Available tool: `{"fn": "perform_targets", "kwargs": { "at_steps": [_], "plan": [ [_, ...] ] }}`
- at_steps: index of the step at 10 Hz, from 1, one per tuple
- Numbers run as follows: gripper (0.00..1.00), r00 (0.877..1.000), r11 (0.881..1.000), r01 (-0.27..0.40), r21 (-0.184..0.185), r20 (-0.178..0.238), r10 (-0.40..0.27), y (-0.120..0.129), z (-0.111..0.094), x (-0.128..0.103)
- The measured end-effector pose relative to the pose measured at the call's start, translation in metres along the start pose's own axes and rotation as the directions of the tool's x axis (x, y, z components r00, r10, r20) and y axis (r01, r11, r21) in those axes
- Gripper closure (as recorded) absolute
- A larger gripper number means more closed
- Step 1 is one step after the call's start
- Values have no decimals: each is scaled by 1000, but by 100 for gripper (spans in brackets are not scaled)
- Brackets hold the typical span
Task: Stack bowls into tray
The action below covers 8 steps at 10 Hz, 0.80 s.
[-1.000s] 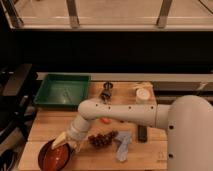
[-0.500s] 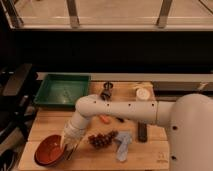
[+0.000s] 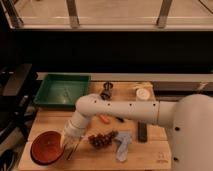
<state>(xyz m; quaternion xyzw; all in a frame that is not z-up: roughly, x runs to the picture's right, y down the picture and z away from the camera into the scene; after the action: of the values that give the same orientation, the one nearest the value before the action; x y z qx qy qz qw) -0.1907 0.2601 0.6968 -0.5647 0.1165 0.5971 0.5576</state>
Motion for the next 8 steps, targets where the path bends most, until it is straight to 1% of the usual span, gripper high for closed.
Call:
{"fn": "perform_targets", "kwargs": {
  "at_steps": [1,2,3,4,5,7,8],
  "plan": [
    [100,1000,1000,2,-30,22,-2,4,-8,-1],
    [100,999,997,7,-82,53,-3,11,-20,-3],
    [100,996,991,19,-130,91,-7,21,-39,-7],
    [100,993,991,25,-133,119,-9,29,-54,-12],
    [100,989,993,16,-113,148,1,33,-72,-22],
    [100,978,996,-35,-79,204,51,17,-108,-42],
    [100,973,996,-53,-69,222,67,10,-121,-48]
  ]
}}
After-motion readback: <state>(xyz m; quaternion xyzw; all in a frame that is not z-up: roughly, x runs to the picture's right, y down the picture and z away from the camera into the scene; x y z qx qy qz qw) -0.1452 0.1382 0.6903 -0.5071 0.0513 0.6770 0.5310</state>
